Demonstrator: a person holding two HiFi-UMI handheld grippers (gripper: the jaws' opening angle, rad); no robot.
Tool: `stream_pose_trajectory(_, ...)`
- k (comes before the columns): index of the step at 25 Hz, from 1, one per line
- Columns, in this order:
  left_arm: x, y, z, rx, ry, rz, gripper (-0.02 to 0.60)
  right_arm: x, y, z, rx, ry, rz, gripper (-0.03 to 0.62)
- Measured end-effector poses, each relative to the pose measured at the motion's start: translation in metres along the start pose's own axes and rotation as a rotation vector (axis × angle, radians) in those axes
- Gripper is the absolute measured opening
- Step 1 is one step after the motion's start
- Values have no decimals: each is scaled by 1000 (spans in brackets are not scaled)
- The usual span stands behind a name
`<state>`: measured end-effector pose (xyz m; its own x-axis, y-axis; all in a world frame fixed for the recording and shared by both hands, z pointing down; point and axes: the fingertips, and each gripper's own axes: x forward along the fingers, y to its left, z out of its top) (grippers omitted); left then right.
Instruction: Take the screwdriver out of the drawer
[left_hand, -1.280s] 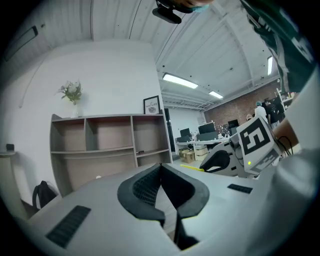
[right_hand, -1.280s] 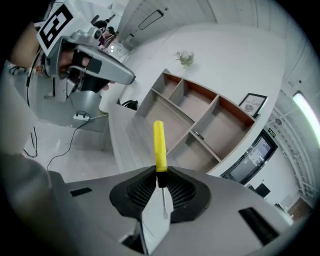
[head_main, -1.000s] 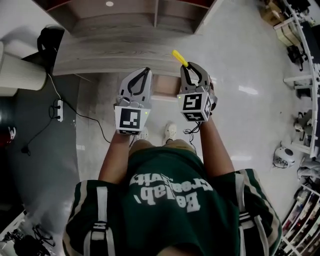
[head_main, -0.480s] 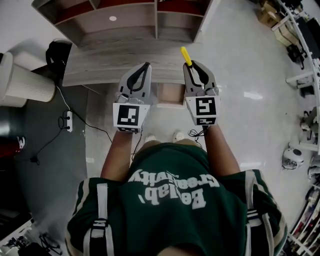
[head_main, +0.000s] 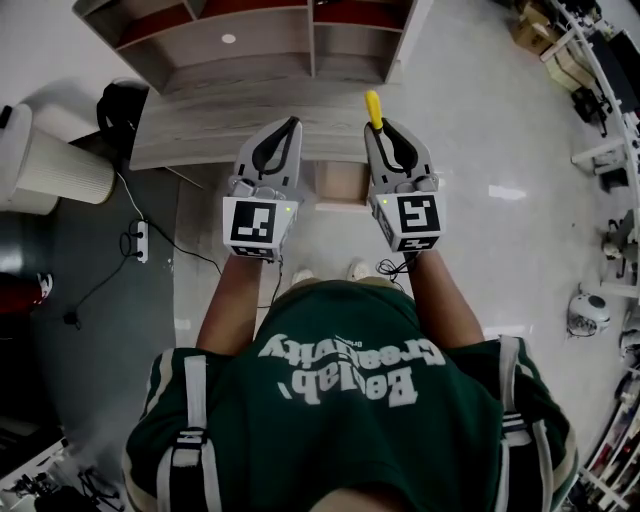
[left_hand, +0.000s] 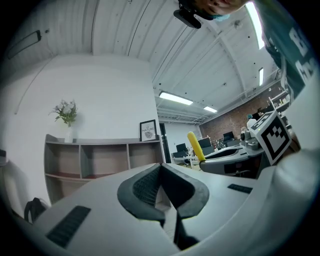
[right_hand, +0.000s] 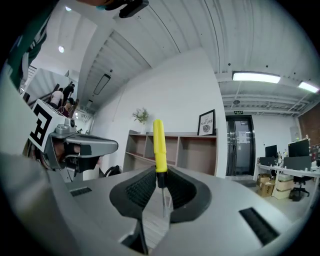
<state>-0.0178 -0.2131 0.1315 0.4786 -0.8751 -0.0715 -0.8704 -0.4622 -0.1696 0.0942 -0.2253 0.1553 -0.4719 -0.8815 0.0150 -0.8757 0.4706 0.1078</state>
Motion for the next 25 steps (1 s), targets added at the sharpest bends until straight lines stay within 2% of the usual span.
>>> stream_pose_trajectory(12, -5, -15, 1, 6, 1, -36, 17, -19, -5, -8, 37, 9, -39, 84)
stream_pose_trajectory(15, -6, -17, 0, -1, -2, -32, 17, -25, -9, -10, 22, 11, -60, 84)
stream_pose_trajectory(25, -8, -32, -4, 0, 23, -31, 17, -40, -7, -3, -3, -21, -53, 84)
